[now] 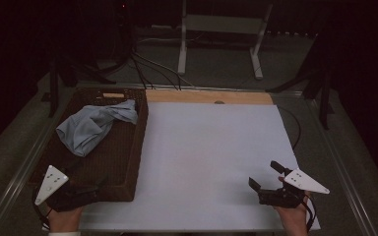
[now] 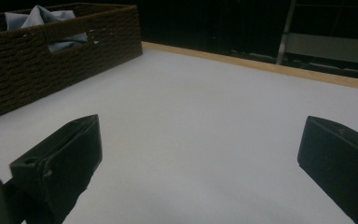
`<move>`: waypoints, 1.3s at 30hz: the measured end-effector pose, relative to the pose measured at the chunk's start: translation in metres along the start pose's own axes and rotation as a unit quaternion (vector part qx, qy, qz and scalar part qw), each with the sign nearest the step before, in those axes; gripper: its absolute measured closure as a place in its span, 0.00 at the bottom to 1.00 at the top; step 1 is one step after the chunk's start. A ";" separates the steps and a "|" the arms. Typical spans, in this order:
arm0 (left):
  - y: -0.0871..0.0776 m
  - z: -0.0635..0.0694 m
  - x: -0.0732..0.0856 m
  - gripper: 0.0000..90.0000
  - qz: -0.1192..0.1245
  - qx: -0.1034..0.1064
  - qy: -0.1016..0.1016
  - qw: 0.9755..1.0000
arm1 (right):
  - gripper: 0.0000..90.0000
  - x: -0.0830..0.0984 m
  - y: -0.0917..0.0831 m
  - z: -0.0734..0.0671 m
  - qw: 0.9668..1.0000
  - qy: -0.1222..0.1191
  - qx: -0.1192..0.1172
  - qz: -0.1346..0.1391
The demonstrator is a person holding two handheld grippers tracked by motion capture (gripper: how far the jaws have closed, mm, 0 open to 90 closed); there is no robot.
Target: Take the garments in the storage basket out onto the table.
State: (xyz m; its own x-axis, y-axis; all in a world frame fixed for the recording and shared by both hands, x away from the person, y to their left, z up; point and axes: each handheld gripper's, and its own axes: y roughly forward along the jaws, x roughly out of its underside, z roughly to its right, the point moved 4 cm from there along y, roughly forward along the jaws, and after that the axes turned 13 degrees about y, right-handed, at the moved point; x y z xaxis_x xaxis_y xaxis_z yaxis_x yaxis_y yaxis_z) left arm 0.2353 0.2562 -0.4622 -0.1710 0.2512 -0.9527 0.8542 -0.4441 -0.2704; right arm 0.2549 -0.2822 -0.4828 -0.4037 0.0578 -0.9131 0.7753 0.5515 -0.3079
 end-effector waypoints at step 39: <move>-0.003 -0.005 -0.022 0.01 0.000 -0.022 0.018 1.000 | 0.00 0.006 0.004 -0.006 0.999 -0.016 0.000 -0.035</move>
State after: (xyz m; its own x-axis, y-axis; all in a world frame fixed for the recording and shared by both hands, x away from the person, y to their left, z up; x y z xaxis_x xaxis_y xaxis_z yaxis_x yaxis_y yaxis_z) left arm 0.2390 0.2568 -0.4392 -0.1543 0.2816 -0.9470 0.8748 -0.4066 -0.2634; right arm 0.2524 -0.2746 -0.4874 -0.4415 -0.0082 -0.8972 0.7450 0.5539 -0.3717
